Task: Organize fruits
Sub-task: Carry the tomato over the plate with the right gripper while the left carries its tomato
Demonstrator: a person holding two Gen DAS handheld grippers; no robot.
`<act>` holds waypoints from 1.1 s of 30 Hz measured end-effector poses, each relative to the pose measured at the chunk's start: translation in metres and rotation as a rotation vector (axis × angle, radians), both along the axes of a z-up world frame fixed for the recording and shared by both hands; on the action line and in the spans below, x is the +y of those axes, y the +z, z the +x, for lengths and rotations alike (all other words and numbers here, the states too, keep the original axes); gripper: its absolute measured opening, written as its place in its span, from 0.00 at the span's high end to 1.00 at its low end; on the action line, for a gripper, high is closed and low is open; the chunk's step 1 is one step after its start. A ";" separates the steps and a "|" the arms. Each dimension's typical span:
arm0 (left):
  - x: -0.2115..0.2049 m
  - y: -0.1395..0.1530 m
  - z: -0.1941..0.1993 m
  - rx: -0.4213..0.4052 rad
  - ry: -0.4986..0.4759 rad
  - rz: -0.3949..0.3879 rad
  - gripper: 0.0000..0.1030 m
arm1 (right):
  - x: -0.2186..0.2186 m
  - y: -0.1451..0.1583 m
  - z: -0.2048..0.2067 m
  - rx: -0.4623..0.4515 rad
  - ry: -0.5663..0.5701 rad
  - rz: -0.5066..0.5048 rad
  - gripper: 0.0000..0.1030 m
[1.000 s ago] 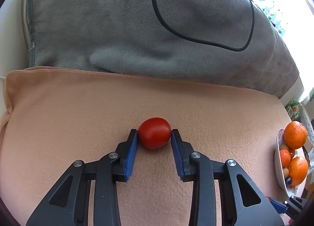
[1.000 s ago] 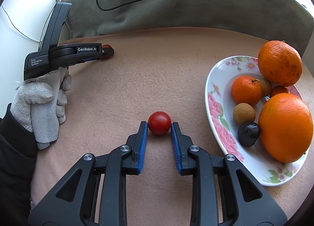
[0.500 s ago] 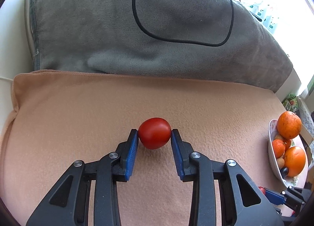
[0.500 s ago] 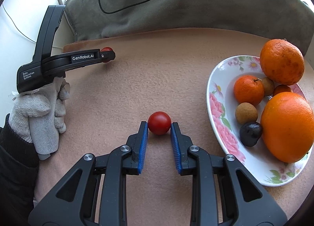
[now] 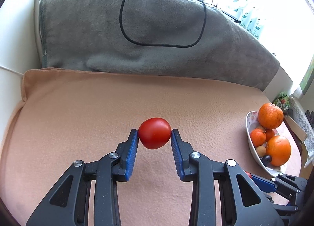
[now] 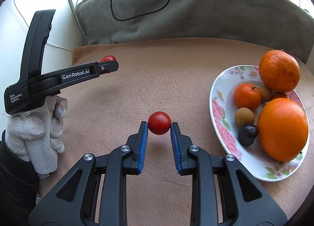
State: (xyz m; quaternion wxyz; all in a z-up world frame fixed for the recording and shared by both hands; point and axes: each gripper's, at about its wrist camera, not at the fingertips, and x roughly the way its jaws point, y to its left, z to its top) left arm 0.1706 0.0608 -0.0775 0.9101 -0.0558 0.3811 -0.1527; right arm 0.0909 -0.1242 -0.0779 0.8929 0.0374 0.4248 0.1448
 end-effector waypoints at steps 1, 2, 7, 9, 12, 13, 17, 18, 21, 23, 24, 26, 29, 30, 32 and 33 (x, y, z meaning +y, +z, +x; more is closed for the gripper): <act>-0.001 0.001 -0.004 -0.003 -0.002 -0.003 0.69 | -0.001 0.001 -0.001 -0.002 0.002 0.003 0.76; -0.003 0.003 -0.007 -0.007 -0.004 -0.002 0.69 | -0.002 0.002 -0.004 -0.005 0.004 0.006 0.76; -0.011 0.011 -0.024 -0.024 -0.009 -0.015 0.69 | -0.009 0.009 -0.016 -0.021 0.006 0.023 0.76; -0.014 0.014 -0.031 -0.027 -0.009 -0.022 0.69 | -0.012 0.011 -0.020 -0.028 0.006 0.030 0.76; -0.020 0.018 -0.041 -0.033 -0.013 -0.025 0.69 | -0.016 0.015 -0.024 -0.037 0.008 0.040 0.76; -0.022 0.020 -0.043 -0.036 -0.015 -0.025 0.69 | -0.018 0.016 -0.024 -0.040 0.009 0.044 0.76; -0.028 0.026 -0.053 -0.046 -0.021 -0.038 0.69 | -0.026 0.021 -0.030 -0.051 0.010 0.061 0.76; -0.031 0.027 -0.055 -0.049 -0.022 -0.040 0.69 | -0.028 0.023 -0.032 -0.054 0.011 0.065 0.76; -0.038 0.030 -0.061 -0.054 -0.028 -0.044 0.69 | -0.035 0.027 -0.036 -0.068 0.011 0.074 0.76; -0.044 0.032 -0.064 -0.056 -0.036 -0.048 0.69 | -0.041 0.031 -0.040 -0.079 0.008 0.082 0.76; -0.047 0.033 -0.065 -0.057 -0.042 -0.049 0.69 | -0.045 0.034 -0.043 -0.085 0.006 0.083 0.76; -0.056 0.034 -0.066 -0.057 -0.057 -0.055 0.69 | -0.051 0.038 -0.045 -0.099 0.001 0.082 0.76; -0.071 0.036 -0.066 -0.058 -0.084 -0.057 0.69 | -0.066 0.043 -0.049 -0.109 -0.017 0.087 0.76; -0.076 0.036 -0.066 -0.058 -0.094 -0.060 0.69 | -0.071 0.045 -0.050 -0.113 -0.024 0.087 0.76; -0.087 0.037 -0.065 -0.057 -0.113 -0.065 0.69 | -0.082 0.048 -0.050 -0.122 -0.041 0.083 0.76; -0.092 0.036 -0.065 -0.056 -0.122 -0.066 0.69 | -0.086 0.050 -0.050 -0.125 -0.046 0.083 0.76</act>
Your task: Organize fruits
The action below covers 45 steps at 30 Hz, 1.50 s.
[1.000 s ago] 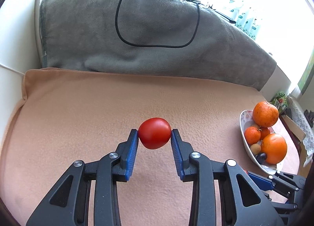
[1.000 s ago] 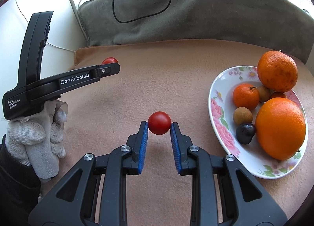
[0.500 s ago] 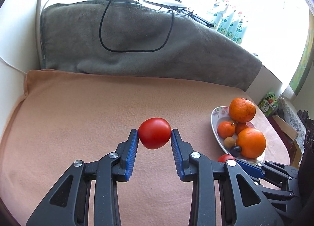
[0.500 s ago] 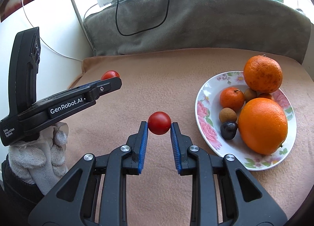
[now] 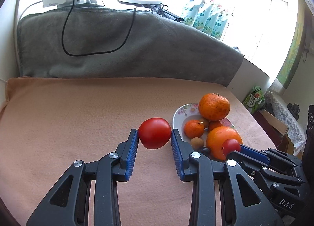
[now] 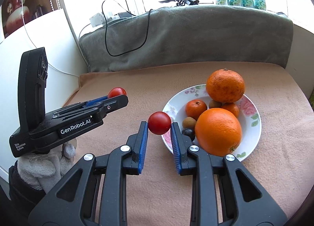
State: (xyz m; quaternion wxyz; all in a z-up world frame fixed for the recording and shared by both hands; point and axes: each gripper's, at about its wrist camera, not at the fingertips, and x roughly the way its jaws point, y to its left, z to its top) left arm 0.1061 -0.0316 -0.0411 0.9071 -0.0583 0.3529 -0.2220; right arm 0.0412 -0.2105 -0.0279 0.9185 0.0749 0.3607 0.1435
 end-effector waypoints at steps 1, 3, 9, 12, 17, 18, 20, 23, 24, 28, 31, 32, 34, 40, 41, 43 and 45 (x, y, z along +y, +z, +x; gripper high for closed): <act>-0.006 0.000 0.001 0.002 -0.009 -0.002 0.69 | -0.004 0.002 0.000 -0.004 -0.006 -0.001 0.76; -0.016 -0.002 0.003 0.007 -0.030 -0.004 0.69 | -0.013 0.005 0.001 -0.011 -0.018 0.006 0.76; -0.045 -0.006 0.008 0.021 -0.082 0.014 0.69 | -0.045 0.009 0.010 -0.027 -0.093 0.001 0.76; -0.055 -0.006 0.010 0.022 -0.095 0.018 0.69 | -0.058 0.004 0.021 0.001 -0.116 -0.018 0.76; -0.066 -0.007 0.015 0.027 -0.112 0.015 0.69 | -0.065 0.001 0.034 0.020 -0.103 -0.016 0.76; -0.068 -0.007 0.016 0.028 -0.114 0.013 0.69 | -0.064 0.002 0.036 0.018 -0.093 -0.019 0.76; -0.071 -0.008 0.018 0.032 -0.120 0.016 0.69 | -0.061 0.002 0.038 0.014 -0.085 -0.025 0.76; -0.073 -0.009 0.019 0.033 -0.129 0.016 0.68 | -0.058 0.000 0.040 0.021 -0.072 -0.030 0.73; -0.074 -0.009 0.018 0.033 -0.132 0.017 0.67 | -0.057 -0.001 0.040 0.022 -0.073 -0.034 0.62; -0.072 -0.008 0.017 0.027 -0.130 0.014 0.55 | -0.063 0.000 0.036 -0.001 -0.094 -0.022 0.45; -0.070 -0.006 0.013 0.018 -0.127 0.019 0.55 | -0.069 0.002 0.033 -0.005 -0.115 -0.008 0.45; -0.068 -0.006 0.012 0.016 -0.126 0.017 0.55 | -0.072 0.003 0.032 -0.007 -0.121 -0.003 0.45; -0.065 -0.005 0.010 0.013 -0.120 0.021 0.55 | -0.077 0.005 0.028 -0.013 -0.136 0.005 0.45; -0.057 -0.002 0.002 0.002 -0.101 0.025 0.55 | -0.086 0.009 0.014 -0.021 -0.160 0.010 0.44; -0.056 -0.001 0.000 -0.002 -0.098 0.026 0.55 | -0.086 0.010 0.012 -0.024 -0.163 0.009 0.44; -0.054 0.002 -0.004 -0.008 -0.094 0.024 0.55 | -0.088 0.012 0.008 -0.027 -0.168 0.007 0.43; -0.052 0.005 -0.009 -0.017 -0.085 0.026 0.47 | -0.090 0.013 0.004 -0.029 -0.178 0.010 0.36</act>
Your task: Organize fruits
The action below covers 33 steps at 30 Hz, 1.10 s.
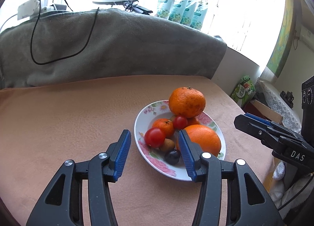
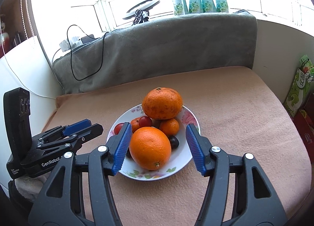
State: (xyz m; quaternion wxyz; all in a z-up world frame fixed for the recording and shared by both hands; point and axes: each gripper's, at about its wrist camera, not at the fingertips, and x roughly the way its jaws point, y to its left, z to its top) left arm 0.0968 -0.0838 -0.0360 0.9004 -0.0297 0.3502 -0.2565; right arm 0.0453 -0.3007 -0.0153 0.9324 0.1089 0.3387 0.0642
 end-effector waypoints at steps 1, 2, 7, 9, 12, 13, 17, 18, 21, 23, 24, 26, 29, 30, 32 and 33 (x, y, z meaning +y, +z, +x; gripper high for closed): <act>0.001 0.001 -0.002 -0.004 0.006 0.000 0.43 | -0.001 0.000 -0.002 -0.002 -0.004 0.003 0.35; 0.002 0.003 -0.005 -0.006 0.008 -0.002 0.43 | -0.002 0.001 -0.003 -0.004 -0.006 0.006 0.35; 0.006 0.009 -0.016 -0.016 0.029 -0.004 0.33 | -0.004 0.001 -0.011 -0.004 -0.012 -0.012 0.32; 0.007 0.012 -0.020 -0.021 0.038 -0.006 0.31 | -0.005 0.001 -0.013 -0.005 -0.012 -0.014 0.24; 0.008 0.015 -0.026 -0.016 0.059 0.008 0.22 | -0.005 0.002 -0.017 -0.015 -0.017 -0.021 0.16; 0.008 0.016 -0.028 -0.019 0.069 0.011 0.22 | -0.005 0.002 -0.018 -0.016 -0.014 -0.027 0.14; 0.009 0.019 -0.036 -0.031 0.106 0.038 0.22 | -0.001 0.005 -0.022 -0.027 -0.009 -0.068 0.08; 0.010 0.020 -0.038 -0.031 0.114 0.045 0.21 | 0.001 0.005 -0.023 -0.028 -0.006 -0.081 0.06; 0.011 0.021 -0.042 -0.031 0.136 0.065 0.21 | 0.004 0.006 -0.025 -0.038 -0.003 -0.099 0.04; 0.013 0.021 -0.044 -0.032 0.159 0.083 0.21 | 0.004 0.006 -0.026 -0.039 -0.007 -0.100 0.04; 0.013 0.021 -0.044 -0.031 0.169 0.087 0.21 | 0.003 0.006 -0.026 -0.039 -0.011 -0.097 0.04; 0.015 0.021 -0.045 -0.025 0.176 0.089 0.21 | 0.002 0.006 -0.026 -0.038 -0.019 -0.093 0.04; 0.016 0.020 -0.044 -0.006 0.180 0.093 0.21 | -0.002 0.004 -0.024 -0.032 -0.032 -0.086 0.04; 0.016 0.020 -0.044 -0.002 0.179 0.092 0.21 | -0.003 0.003 -0.024 -0.029 -0.033 -0.082 0.03; 0.015 0.020 -0.046 -0.012 0.175 0.091 0.21 | -0.005 0.002 -0.024 -0.025 -0.038 -0.078 0.03; 0.013 0.021 -0.047 -0.018 0.174 0.096 0.21 | -0.006 0.002 -0.024 -0.024 -0.041 -0.076 0.03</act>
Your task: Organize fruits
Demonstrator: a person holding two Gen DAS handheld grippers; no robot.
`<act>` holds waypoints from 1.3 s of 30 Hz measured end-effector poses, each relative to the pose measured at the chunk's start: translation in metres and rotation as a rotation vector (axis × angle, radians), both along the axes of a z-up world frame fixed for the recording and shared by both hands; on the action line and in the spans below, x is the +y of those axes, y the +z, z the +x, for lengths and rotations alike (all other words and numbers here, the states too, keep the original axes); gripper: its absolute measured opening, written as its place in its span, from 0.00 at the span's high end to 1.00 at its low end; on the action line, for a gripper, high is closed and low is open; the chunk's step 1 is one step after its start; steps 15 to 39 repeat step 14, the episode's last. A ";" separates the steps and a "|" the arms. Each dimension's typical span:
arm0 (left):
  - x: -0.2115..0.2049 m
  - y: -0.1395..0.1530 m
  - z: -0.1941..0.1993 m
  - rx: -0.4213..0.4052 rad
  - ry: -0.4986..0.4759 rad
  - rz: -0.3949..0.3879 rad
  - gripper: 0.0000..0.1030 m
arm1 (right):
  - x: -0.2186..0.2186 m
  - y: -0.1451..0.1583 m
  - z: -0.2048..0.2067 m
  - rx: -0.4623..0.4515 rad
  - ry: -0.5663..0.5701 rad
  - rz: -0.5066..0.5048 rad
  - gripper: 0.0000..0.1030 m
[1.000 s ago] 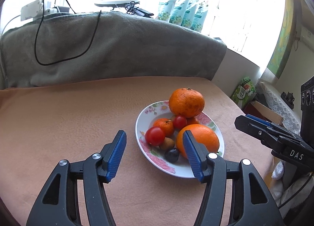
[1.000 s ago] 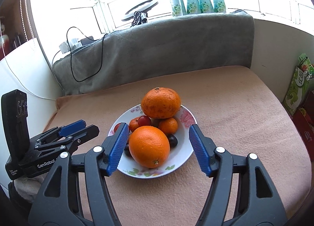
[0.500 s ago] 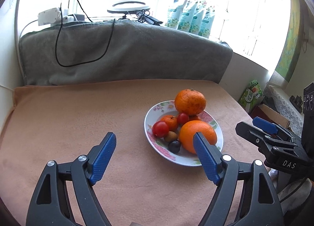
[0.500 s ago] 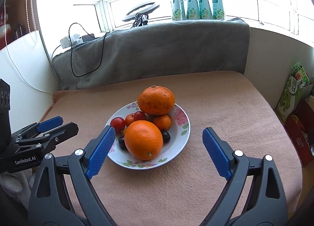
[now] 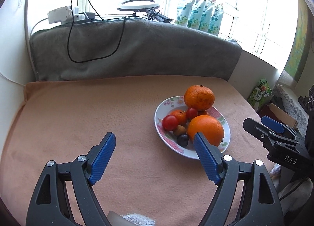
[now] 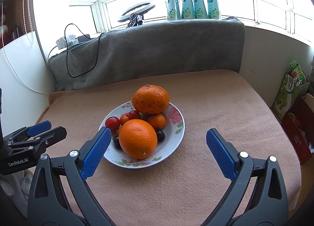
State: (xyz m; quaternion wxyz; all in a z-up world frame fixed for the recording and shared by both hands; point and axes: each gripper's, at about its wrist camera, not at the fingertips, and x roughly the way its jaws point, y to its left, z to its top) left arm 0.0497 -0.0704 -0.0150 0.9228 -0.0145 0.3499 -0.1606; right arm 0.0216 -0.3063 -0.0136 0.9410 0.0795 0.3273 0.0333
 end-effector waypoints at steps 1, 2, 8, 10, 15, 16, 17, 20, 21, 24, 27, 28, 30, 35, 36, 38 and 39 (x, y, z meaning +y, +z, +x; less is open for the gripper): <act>-0.001 0.000 -0.001 -0.004 -0.002 0.006 0.21 | -0.001 -0.001 0.000 0.001 -0.003 0.002 0.03; -0.002 0.001 -0.001 -0.009 -0.004 0.010 0.21 | -0.001 -0.001 0.000 0.003 -0.004 0.004 0.03; -0.004 0.000 -0.001 -0.015 -0.006 0.019 0.19 | -0.008 -0.006 0.004 0.020 -0.020 0.021 0.03; -0.003 0.000 -0.001 -0.020 -0.006 0.019 0.19 | -0.011 -0.008 0.006 0.028 -0.022 0.029 0.03; 0.001 -0.004 0.002 -0.016 0.000 0.007 0.19 | -0.020 -0.013 0.012 0.048 -0.034 0.039 0.03; 0.001 -0.004 0.002 -0.016 0.000 0.007 0.19 | -0.020 -0.013 0.012 0.048 -0.034 0.039 0.03; 0.001 -0.004 0.002 -0.016 0.000 0.007 0.19 | -0.020 -0.013 0.012 0.048 -0.034 0.039 0.03; 0.001 -0.004 0.002 -0.016 0.000 0.007 0.19 | -0.020 -0.013 0.012 0.048 -0.034 0.039 0.03; 0.001 -0.004 0.002 -0.016 0.000 0.007 0.19 | -0.020 -0.013 0.012 0.048 -0.034 0.039 0.03; 0.001 -0.004 0.002 -0.016 0.000 0.007 0.19 | -0.020 -0.013 0.012 0.048 -0.034 0.039 0.03; 0.001 -0.004 0.002 -0.016 0.000 0.007 0.19 | -0.020 -0.013 0.012 0.048 -0.034 0.039 0.03; 0.001 -0.004 0.002 -0.016 0.000 0.007 0.19 | -0.020 -0.013 0.012 0.048 -0.034 0.039 0.03; 0.001 -0.004 0.002 -0.016 0.000 0.007 0.19 | -0.020 -0.013 0.012 0.048 -0.034 0.039 0.03; 0.001 -0.004 0.002 -0.016 0.000 0.007 0.19 | -0.020 -0.013 0.012 0.048 -0.034 0.039 0.03; 0.001 -0.004 0.002 -0.016 0.000 0.007 0.19 | -0.020 -0.013 0.012 0.048 -0.034 0.039 0.03; 0.001 -0.004 0.002 -0.016 0.000 0.007 0.19 | -0.020 -0.013 0.012 0.048 -0.034 0.039 0.03; 0.001 -0.004 0.002 -0.016 0.000 0.007 0.19 | -0.020 -0.013 0.012 0.048 -0.034 0.039 0.03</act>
